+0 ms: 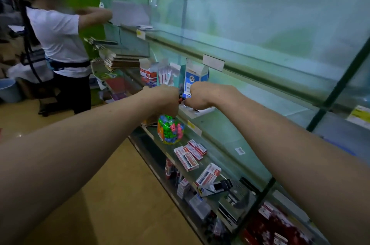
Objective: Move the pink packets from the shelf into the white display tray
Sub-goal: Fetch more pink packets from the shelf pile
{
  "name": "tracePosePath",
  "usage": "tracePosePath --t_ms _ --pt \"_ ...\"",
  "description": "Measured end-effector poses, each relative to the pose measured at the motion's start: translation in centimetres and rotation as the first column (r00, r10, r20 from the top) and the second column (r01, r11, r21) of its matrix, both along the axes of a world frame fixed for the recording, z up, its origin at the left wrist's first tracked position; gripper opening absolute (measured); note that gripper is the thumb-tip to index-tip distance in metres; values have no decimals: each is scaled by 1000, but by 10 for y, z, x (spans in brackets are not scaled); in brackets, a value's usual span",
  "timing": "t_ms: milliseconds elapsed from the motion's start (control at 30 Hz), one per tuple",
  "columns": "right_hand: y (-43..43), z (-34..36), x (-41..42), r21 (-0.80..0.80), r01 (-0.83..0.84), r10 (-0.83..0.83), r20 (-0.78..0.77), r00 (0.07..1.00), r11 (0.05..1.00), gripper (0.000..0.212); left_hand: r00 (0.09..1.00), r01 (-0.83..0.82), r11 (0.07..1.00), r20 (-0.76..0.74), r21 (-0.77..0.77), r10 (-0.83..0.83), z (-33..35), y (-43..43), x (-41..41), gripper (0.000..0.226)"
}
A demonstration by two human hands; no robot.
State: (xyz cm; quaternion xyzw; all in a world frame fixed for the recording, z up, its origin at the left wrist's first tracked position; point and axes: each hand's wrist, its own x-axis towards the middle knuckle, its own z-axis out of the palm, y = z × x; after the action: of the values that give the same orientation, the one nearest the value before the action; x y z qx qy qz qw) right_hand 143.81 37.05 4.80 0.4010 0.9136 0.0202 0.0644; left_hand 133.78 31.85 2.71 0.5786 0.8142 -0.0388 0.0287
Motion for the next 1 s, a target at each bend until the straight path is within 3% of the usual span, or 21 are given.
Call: tracePosePath --t_ms 233,367,500,667,800,1000 --pt "70 -23 -51 -69 28 -28 11 1000 997 39 999 -17 999 46 -50 19 -18 59 -45 59" --pt "92 -31 -76 -109 6 -5 8 1000 994 19 999 -16 997 43 -79 19 -24 79 -65 59" --pt "113 -34 -98 -142 12 -15 -16 1000 990 26 998 9 996 57 -94 -3 -29 100 -88 56" --pt "132 -33 -124 -149 47 -42 35 998 988 10 997 46 994 62 -100 -40 -28 127 -119 60" --pt "148 -26 -153 -81 131 -127 62 990 988 24 992 112 992 61 -66 -108 -21 146 -152 66" --pt "147 -3 -207 -33 213 -212 31 977 976 32 981 195 979 12 -57 -195 -1 162 -214 50"
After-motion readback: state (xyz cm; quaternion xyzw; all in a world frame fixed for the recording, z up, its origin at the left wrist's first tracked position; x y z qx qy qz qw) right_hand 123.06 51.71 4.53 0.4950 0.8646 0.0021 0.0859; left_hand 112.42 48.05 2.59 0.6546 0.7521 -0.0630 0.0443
